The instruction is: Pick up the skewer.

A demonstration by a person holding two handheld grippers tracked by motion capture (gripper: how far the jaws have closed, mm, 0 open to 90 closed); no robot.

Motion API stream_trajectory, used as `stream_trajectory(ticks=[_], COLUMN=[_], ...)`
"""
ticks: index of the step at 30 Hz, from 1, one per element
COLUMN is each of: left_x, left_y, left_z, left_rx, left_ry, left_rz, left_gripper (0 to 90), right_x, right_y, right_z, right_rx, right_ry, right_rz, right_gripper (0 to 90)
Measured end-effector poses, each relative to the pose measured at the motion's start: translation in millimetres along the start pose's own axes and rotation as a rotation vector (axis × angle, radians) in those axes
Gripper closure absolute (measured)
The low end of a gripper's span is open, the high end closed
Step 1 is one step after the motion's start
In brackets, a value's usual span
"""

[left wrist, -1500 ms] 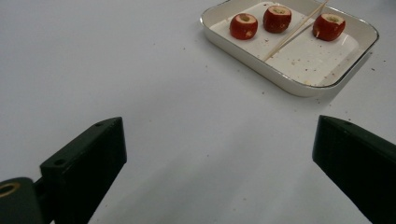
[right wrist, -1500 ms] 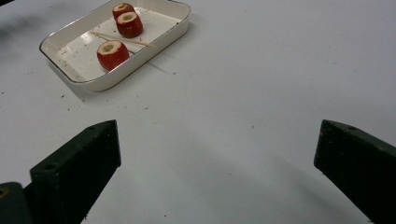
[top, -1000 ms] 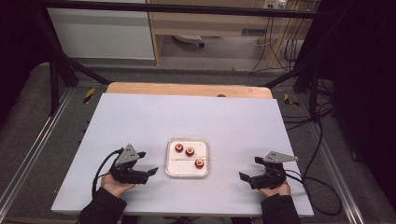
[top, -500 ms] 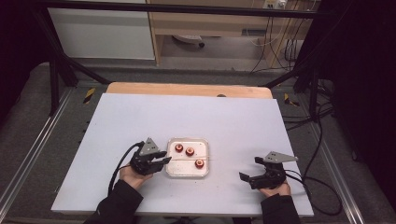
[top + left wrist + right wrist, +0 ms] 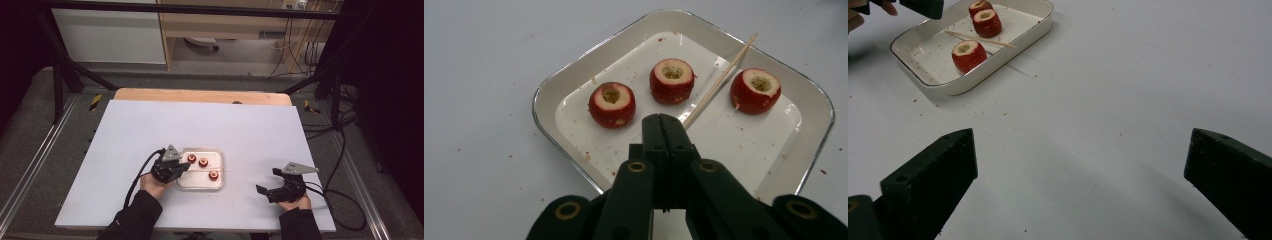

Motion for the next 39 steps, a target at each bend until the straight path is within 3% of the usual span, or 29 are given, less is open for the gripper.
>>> stream_trajectory(ticks=[11,18,26,31,36,39], left_x=[8.5,11.2,10.8,0.1,-3.9,-3.1], left_y=[-2.8,4.3,15.5,15.4,20.7,23.6], left_z=[-12.3,-8.4,-2.0,-2.5,-12.8,-18.4], left_rx=[0.002,0.036,0.066,0.083,0.104,0.120], left_ry=[-0.052,-0.072,-0.062,-0.016,-0.050,-0.067], left_rz=[-0.018,-0.053,-0.103,-0.071,-0.108,-0.110], left_gripper=[89.7,89.7,89.6,81.4,75.7,75.8], right_x=[0.5,0.6,0.7,0.8,0.8,0.6], right_y=[0.0,-0.2,-0.4,-0.6,-0.7,-0.8], right_z=[-0.7,-0.6,-0.8,-1.0,-1.0,-0.7], right_rx=[-0.002,-0.003,-0.004,-0.006,-0.008,-0.009], right_ry=[-0.004,-0.004,-0.005,-0.005,-0.005,-0.004], right_rz=[0.003,0.004,0.004,0.002,0.004,0.005], right_gripper=[1.3,1.2,1.3,1.3,1.3,1.2])
Point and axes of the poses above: each handheld gripper's, and its own axes: z roughly backward along the jaws, x roughly out of its underside, y roughly to its right, the point moved 9 cm from there along -z, roughly forward along the jaws, and after that the axes turned 15 degrees about -z, right-handed, at the moved point
